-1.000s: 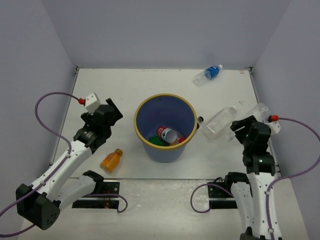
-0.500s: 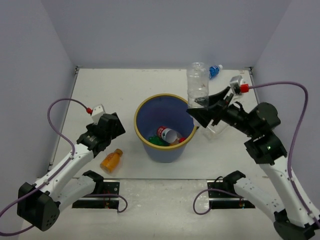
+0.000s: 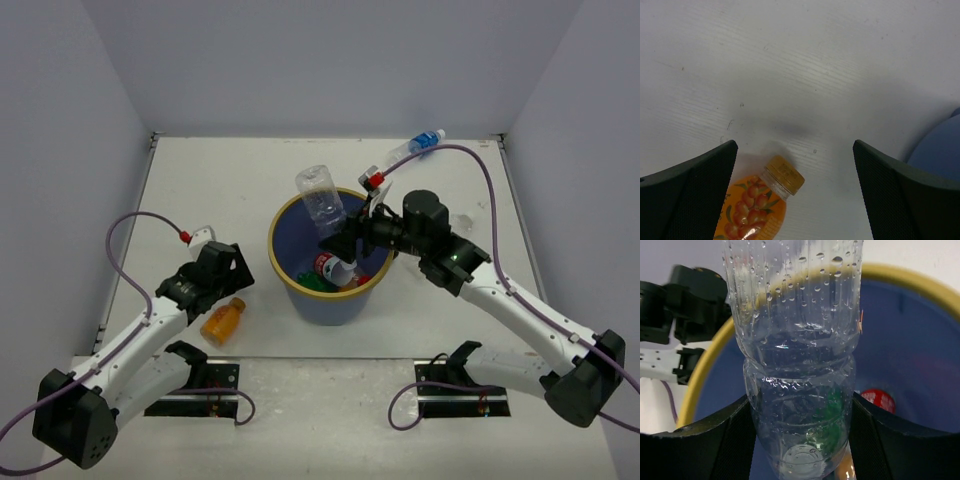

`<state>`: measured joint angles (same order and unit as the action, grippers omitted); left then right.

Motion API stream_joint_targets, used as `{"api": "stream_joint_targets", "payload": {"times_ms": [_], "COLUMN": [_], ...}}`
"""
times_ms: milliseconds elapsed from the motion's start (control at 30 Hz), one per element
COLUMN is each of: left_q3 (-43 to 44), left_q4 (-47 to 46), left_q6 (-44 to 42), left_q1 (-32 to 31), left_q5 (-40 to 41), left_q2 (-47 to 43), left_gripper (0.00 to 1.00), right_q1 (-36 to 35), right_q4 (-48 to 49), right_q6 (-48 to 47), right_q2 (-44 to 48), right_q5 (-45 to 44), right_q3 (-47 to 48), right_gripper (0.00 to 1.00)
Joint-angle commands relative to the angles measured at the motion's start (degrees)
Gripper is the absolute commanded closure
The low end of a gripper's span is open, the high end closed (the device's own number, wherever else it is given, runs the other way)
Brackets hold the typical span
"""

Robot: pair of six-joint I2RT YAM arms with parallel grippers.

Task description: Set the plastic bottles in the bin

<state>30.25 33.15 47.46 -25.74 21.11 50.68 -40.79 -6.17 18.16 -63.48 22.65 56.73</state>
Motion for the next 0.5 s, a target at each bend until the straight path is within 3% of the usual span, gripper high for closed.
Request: {"api": "stream_joint_targets", "payload": {"times_ms": [0,33,200,467], "left_q3": [-1.1,-1.16,-1.85,-3.19], "left_q4": [-1.84,-1.79,-2.25,-2.48], "left_q6": [1.05,0.99,1.23,1.58], "left_q1": [0.16,0.23,0.16,0.16], "left_q5": [-1.07,-1.14,-1.37,-2.21], "left_q2": [1.69,1.93,1.93,1.52], "left_gripper": [0.0,0.0,0.0,0.0], "right_q1": [-0.78,-0.78,-0.78,-0.78], "right_q4": [4.38,3.99,3.36,-0.03], "right_q6": [3.13,3.04,2.9,1.19], "right_q2": [2.21,2.72,4.89,4.76], "right_q5": [-6.52,-6.63,-8.58,-8.84], "right_q3": [-4.06,-4.32,-3.62,4.53], "right_gripper": [0.37,0.35,0.04,0.01]}}
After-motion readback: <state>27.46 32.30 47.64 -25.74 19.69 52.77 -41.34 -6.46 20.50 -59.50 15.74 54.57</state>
